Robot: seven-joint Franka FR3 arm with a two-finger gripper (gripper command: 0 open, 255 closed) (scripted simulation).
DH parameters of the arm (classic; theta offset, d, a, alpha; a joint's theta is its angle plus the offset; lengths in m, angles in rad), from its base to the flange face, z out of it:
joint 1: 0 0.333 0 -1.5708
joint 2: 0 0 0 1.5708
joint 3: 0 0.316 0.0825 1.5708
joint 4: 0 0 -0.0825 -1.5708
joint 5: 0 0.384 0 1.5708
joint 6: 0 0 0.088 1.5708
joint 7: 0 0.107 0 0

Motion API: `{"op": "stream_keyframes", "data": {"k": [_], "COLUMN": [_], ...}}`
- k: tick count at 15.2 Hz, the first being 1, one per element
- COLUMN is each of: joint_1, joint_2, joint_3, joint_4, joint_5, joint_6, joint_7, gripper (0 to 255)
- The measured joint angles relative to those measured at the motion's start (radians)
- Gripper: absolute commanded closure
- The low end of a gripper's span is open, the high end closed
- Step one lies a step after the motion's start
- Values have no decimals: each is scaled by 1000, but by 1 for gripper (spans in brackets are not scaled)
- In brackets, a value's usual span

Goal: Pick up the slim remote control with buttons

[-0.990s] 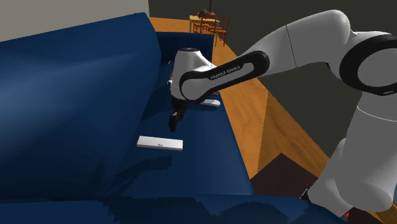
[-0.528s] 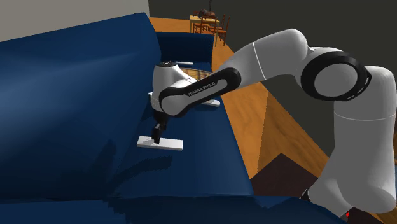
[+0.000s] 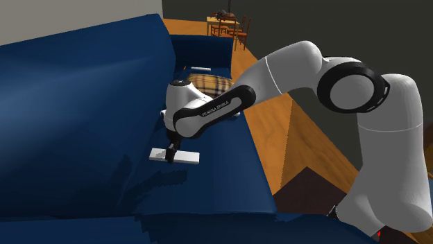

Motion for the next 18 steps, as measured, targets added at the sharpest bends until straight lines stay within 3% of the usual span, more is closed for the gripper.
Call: {"op": "stream_keyframes", "data": {"k": [1, 11, 18], "joint_1": [0, 2, -4], "joint_2": [4, 7, -35], "joint_3": [-1, -1, 6], "joint_4": [0, 0, 18], "joint_5": [-1, -2, 8], "joint_6": [4, 8, -52], "joint_7": [0, 1, -3], "gripper": [255, 255, 255]}}
